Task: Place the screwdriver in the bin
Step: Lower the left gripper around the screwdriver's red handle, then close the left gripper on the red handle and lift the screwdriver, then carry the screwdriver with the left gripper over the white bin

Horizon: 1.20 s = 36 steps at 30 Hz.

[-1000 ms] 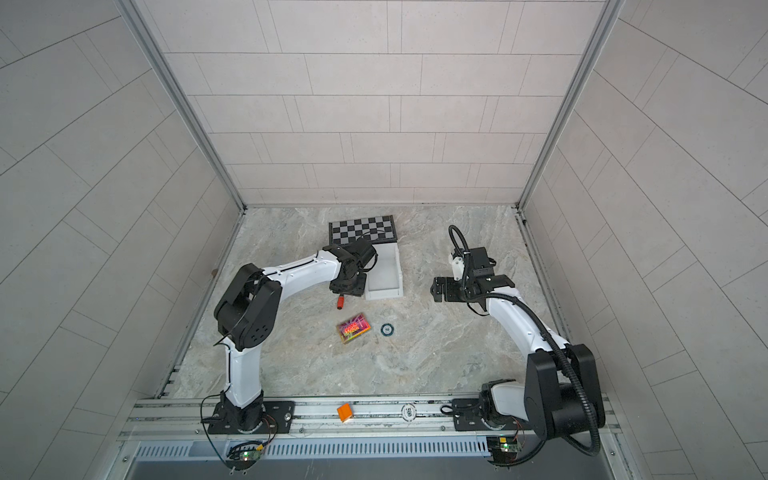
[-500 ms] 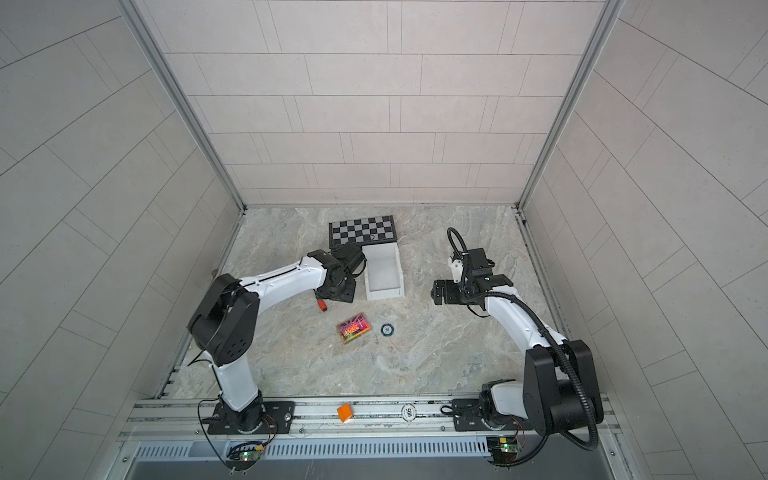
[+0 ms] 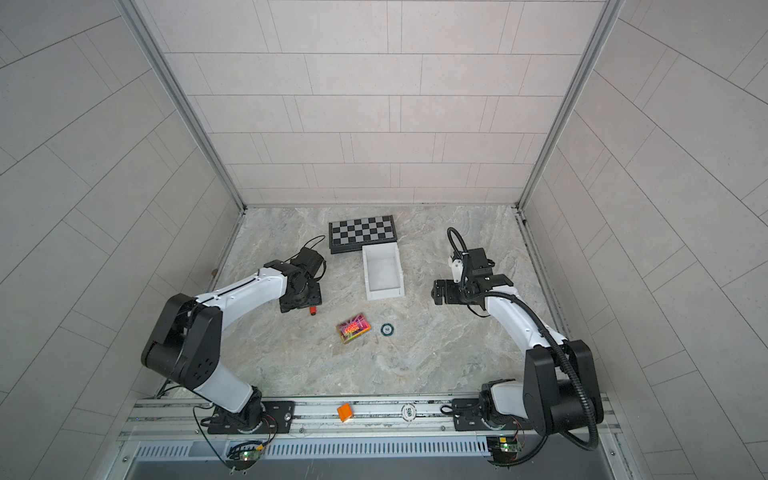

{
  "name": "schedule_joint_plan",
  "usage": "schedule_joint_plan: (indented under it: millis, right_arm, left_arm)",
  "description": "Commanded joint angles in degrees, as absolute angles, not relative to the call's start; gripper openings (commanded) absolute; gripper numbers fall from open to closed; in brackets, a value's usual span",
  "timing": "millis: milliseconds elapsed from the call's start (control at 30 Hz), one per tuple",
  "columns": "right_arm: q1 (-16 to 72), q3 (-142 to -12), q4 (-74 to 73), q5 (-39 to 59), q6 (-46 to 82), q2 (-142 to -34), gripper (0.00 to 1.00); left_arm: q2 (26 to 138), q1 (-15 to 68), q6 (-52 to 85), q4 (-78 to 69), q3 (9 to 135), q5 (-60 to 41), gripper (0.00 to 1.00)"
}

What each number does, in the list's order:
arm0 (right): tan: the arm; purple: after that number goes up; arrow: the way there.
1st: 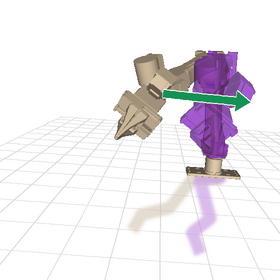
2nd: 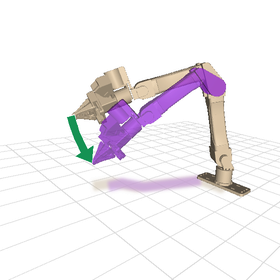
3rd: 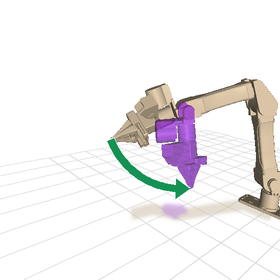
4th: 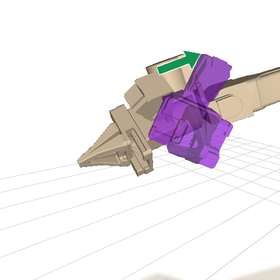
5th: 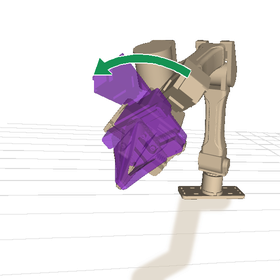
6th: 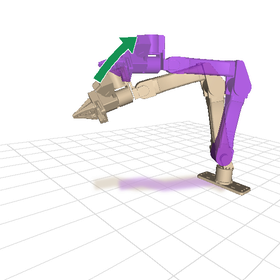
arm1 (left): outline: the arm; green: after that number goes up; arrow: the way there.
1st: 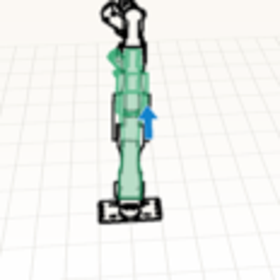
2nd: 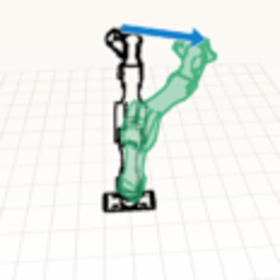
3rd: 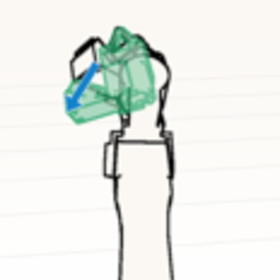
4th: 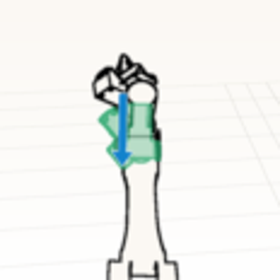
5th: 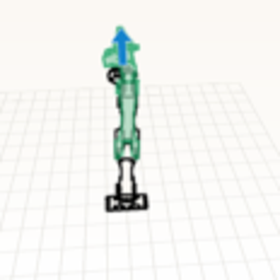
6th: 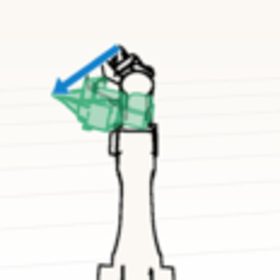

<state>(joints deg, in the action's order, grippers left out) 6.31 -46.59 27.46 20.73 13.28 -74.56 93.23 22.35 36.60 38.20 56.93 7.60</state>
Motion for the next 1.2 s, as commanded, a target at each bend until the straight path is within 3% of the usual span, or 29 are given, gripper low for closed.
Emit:
schedule_joint_plan:
  millis: [0, 233, 433, 633, 767, 933, 1167]
  right_arm:
    - [6.14, -47.00, 28.59, 20.64, 12.22, -73.78, 0.99]
    - [6.07, -46.74, 28.82, 20.24, 12.11, -73.14, 0.99]
    - [6.06, -46.81, 29.00, 20.14, 12.04, -72.71, 0.99]
    - [6.08, -46.58, 29.10, 19.85, 12.08, -72.33, 0.99]
    - [6.10, -46.81, 29.09, 19.38, 12.13, -72.57, 0.99]
    - [6.09, -46.81, 29.49, 19.34, 12.39, -71.84, 0.99]
    - [5.98, -46.14, 29.49, 18.14, 12.64, -69.95, 0.99]
  left_arm:
    - [95.62, 22.85, 35.79, 34.77, 56.44, 3.06, 0.69]
    - [98.63, 22.93, 34.98, 33.31, 56.10, 0.72, 0.62]
    - [99.98, 22.85, 36.52, 32.21, 54.33, 2.23, 0.40]
    - [102.21, 22.85, 36.70, 31.33, 53.53, 4.42, 0.27]
    - [101.01, 22.90, 36.50, 31.69, 53.82, 5.00, 0.07]
    - [96.71, 26.13, 35.71, 36.70, 59.71, 7.39, 0.05]
    - [97.78, 36.97, 34.08, 45.16, 79.07, 9.92, 0.05]
